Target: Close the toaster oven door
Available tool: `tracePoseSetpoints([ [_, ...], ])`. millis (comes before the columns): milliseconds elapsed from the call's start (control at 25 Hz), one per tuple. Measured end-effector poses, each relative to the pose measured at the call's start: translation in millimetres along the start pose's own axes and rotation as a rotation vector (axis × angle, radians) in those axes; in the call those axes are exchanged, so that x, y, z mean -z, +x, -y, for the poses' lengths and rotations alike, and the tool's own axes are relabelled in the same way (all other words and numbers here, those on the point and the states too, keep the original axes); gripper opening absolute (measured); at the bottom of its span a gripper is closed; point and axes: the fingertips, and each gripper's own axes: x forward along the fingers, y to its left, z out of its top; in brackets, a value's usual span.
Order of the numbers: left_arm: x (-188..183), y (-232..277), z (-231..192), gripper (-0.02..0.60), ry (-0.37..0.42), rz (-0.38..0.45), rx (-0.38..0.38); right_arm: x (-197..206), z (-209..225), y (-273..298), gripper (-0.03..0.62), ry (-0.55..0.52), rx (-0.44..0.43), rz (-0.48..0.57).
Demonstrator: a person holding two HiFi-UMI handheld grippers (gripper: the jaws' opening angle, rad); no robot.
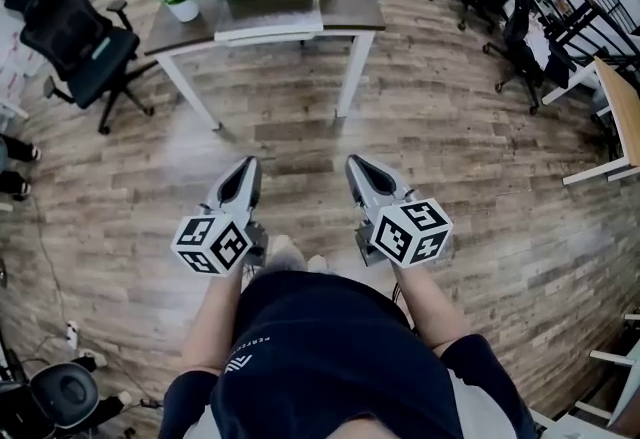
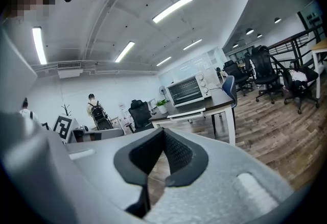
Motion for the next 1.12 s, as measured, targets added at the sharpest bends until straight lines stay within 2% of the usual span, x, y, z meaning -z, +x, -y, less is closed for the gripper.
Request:
tracePoseSetpoints([
  [120,2,8,-7,0.015,-0.037,0.006,0.012,1,6,8,0.003,-0.002,0.007,-0.005],
  [360,4,38,-29,0.017,-0.022,-0.020,-0.013,-4,21,30,0.003,0.003,0.033,-0.007],
  [520,1,68,-43,0.062,-0.053,-0.015,0.009,-11,39,52,0.003,-0.004,0.051,-0.013],
  [760,-14,114,-75,0.075,-0.077,-0.037,0.003,-27,63,102,0.003,0.004,0.065,-0.042],
  [1120,-35,176,-138,0.186,-0.130,-0.060,-0.004,-53,84,186,0.003,-0.005,0.080,-0.071],
])
